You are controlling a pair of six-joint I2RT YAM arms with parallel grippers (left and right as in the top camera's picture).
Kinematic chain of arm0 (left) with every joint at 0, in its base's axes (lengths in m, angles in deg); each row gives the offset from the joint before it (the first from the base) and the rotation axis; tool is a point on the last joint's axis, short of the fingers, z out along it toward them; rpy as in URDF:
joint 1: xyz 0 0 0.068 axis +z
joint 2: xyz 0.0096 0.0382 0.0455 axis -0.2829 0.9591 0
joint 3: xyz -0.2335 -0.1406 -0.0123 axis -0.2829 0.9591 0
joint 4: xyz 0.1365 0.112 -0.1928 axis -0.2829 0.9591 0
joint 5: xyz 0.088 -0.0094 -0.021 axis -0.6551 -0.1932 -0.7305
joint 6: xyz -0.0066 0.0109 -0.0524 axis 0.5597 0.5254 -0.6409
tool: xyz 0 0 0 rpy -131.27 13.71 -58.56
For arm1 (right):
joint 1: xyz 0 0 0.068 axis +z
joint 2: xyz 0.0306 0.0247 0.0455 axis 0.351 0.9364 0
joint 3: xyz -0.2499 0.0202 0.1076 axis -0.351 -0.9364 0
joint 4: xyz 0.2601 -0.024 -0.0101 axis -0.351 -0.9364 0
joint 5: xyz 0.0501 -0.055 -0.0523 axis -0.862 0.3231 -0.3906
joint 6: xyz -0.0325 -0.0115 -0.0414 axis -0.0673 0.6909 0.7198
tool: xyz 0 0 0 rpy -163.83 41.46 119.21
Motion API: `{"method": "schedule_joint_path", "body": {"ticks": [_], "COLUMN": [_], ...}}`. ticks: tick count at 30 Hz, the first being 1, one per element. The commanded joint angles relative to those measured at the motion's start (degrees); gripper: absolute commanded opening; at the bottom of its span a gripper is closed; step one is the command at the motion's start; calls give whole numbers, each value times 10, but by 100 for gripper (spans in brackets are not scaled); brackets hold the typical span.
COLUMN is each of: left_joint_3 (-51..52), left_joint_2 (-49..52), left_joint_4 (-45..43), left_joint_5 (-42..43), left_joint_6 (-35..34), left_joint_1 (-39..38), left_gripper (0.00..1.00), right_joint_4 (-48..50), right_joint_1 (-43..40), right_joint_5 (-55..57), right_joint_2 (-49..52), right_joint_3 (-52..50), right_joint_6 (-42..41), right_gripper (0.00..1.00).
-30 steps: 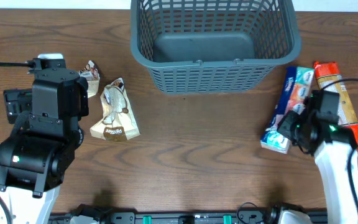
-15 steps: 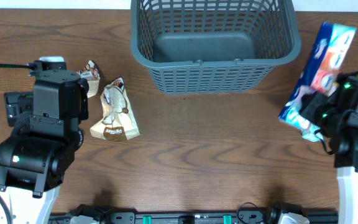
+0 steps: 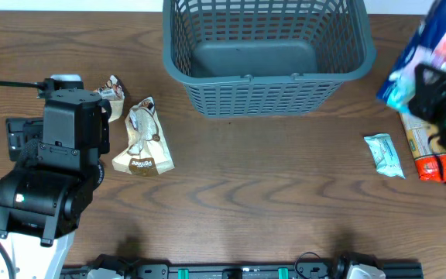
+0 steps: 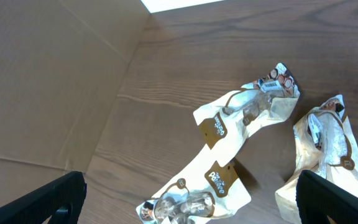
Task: Pack container
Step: 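Lift the tissue multipack and carry it toward the basket, then lower the tissue multipack into the basket and open the right gripper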
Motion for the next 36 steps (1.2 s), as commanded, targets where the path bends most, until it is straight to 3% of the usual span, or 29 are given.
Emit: {"method": "schedule_joint_path", "body": {"ticks": [1, 7, 12, 20, 36], "left_joint_3": [-9, -9, -9, -9, -9], "left_joint_2": [0, 0, 0, 0, 0], "left_joint_4": [1, 1, 1, 1, 2], "left_joint_5": [-9, -9, -9, -9, -9], "left_joint_6": [-3, -3, -3, -3, -3], "left_joint_1": [3, 3, 3, 3, 3], "left_gripper": [99, 99, 99, 99, 99], "right_joint_4": [32, 116, 143, 132, 104], "right_joint_1": [3, 18, 69, 147, 160], "right_joint_5": [-83, -171, -176, -176, -172], "right_joint_2": [30, 96, 132, 186, 274], "right_joint_3": [43, 62, 62, 61, 61], "right_joint_6": [-3, -35, -42, 24, 98], "right_gripper": [2, 2, 2, 2, 2]}}
